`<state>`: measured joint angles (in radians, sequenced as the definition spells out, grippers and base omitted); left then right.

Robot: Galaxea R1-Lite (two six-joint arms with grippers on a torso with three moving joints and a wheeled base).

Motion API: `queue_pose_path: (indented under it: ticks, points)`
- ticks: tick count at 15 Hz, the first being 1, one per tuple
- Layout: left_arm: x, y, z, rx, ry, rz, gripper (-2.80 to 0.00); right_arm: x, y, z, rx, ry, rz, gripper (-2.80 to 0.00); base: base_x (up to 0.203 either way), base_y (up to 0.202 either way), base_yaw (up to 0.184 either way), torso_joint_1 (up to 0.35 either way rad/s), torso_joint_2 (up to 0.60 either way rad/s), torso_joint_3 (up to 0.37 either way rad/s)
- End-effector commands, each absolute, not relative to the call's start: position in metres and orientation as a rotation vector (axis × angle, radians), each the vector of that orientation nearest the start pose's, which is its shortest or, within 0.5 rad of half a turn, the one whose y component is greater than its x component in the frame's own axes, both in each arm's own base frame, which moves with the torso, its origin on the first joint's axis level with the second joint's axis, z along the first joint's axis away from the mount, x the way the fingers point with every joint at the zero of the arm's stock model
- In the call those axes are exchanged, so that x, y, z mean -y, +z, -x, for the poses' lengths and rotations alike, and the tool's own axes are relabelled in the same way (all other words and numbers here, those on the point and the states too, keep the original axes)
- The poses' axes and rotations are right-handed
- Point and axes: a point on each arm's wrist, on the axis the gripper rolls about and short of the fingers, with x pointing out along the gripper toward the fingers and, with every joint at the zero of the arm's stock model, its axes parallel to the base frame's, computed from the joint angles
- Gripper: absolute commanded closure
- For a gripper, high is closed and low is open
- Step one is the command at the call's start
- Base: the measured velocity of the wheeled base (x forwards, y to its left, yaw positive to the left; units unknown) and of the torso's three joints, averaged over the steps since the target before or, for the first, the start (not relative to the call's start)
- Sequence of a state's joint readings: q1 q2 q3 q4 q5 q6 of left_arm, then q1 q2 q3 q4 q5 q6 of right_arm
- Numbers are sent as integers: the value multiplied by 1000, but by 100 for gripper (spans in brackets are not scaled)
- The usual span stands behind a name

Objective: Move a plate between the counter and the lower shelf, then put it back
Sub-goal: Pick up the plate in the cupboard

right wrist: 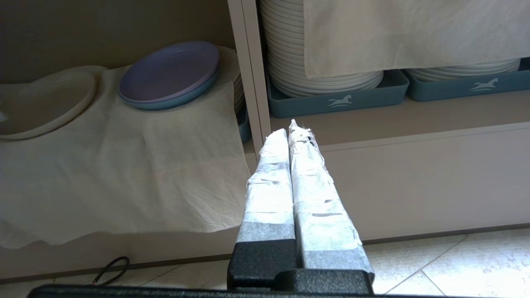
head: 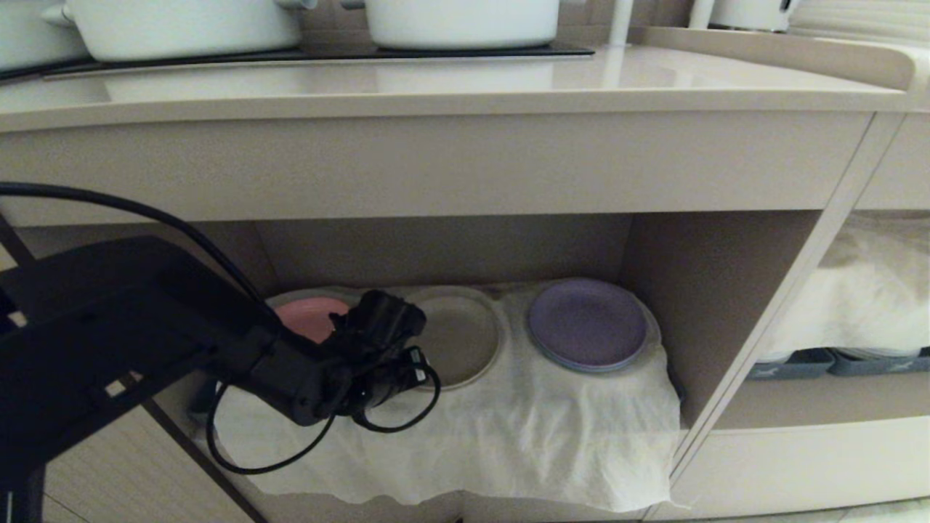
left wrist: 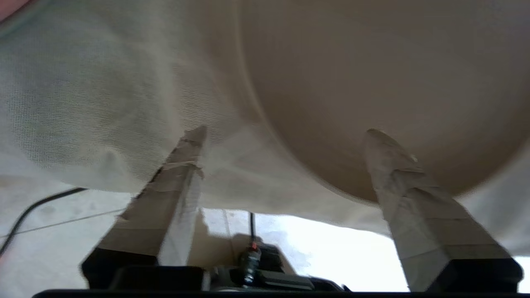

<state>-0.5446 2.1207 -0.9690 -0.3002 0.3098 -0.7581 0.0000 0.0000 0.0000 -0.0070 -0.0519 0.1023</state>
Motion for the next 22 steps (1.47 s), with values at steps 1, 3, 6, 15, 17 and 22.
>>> queue_pose_path:
  ticks: [1,3,6,15,17,22]
  points:
    - [186,43,-317,-805,100,353,-280,1,76,23,10,-52,-103,0,0,0,0,0,0,0]
    - [190,45,-322,-787,98,357,-280,1,76,23,10,-52,-103,0,0,0,0,0,0,0]
    - [194,45,-327,-775,96,359,-280,1,76,23,10,-52,-103,0,0,0,0,0,0,0]
    - [205,37,-331,-769,120,329,-280,1,76,23,10,-52,-103,0,0,0,0,0,0,0]
    - [205,37,-331,-767,122,328,-280,1,76,23,9,-52,-103,0,0,0,0,0,0,0]
    - [205,34,-332,-772,126,325,-280,1,76,23,10,-52,-103,0,0,0,0,0,0,0]
